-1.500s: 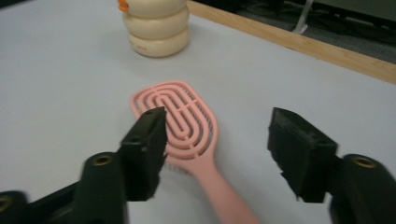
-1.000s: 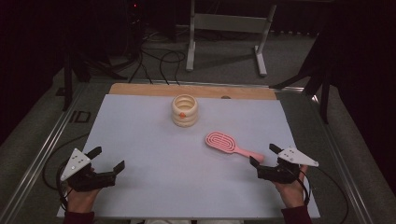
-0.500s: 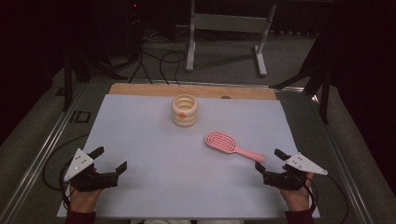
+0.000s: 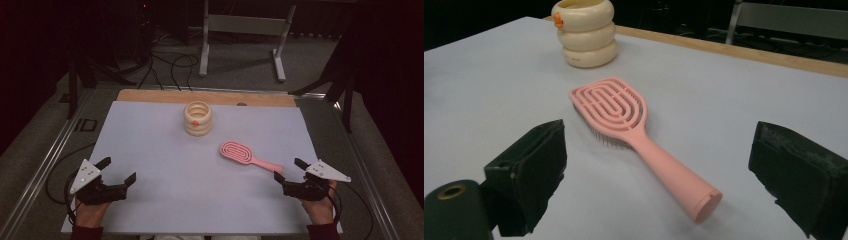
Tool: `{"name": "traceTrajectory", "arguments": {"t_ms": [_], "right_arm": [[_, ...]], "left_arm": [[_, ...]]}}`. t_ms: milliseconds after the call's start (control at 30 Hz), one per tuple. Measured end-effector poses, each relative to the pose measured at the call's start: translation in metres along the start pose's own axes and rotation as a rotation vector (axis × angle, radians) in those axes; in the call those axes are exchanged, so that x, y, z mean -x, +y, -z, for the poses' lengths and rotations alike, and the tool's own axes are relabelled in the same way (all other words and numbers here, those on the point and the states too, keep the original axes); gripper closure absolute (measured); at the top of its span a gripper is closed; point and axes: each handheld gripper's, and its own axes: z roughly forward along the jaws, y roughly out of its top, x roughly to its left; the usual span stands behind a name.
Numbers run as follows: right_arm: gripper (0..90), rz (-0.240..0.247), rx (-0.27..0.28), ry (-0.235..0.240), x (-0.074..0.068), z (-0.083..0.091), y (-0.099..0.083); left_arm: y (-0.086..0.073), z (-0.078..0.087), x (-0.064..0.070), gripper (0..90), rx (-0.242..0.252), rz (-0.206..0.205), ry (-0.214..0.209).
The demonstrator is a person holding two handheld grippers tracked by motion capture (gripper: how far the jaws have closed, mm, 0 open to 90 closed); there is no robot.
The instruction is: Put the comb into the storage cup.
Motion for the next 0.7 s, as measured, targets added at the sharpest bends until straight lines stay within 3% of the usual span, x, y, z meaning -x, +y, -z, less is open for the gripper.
{"name": "traceTrajectory", "arguments": {"t_ms": [167,200,333,367,400,533,700], "right_arm": [[8.6,0.005,-0.004,0.0,0.0,0.0,0.003],[8.6,0.057,-0.053,0.006,-0.002,-0.004,0.025],[8.7,0.099,-0.099,-0.002,-0.005,-0.008,0.043],[8.7,0.099,-0.099,-0.002,-0.005,-0.008,0.043],[8.7,0.133,-0.126,-0.004,-0.005,-0.011,0.051],[8.7,0.151,-0.147,0.0,-0.006,-0.014,0.058],[8.7,0.232,-0.233,0.016,-0.009,-0.028,0.072]], "left_arm": [[0.0,0.0,0.0,0.0,0.0,0.0,0.0],[-0.001,-0.001,0.0,0.0,-0.002,0.0,-0.003],[-0.001,0.0,0.0,0.0,-0.001,0.0,-0.001],[-0.001,0.0,0.0,0.0,-0.001,0.0,-0.001],[0.0,0.0,0.0,0.0,-0.004,-0.001,0.001],[0.0,0.0,0.0,0.0,-0.005,-0.001,0.005],[-0.001,-0.001,-0.001,0.0,-0.006,-0.001,0.005]]}}
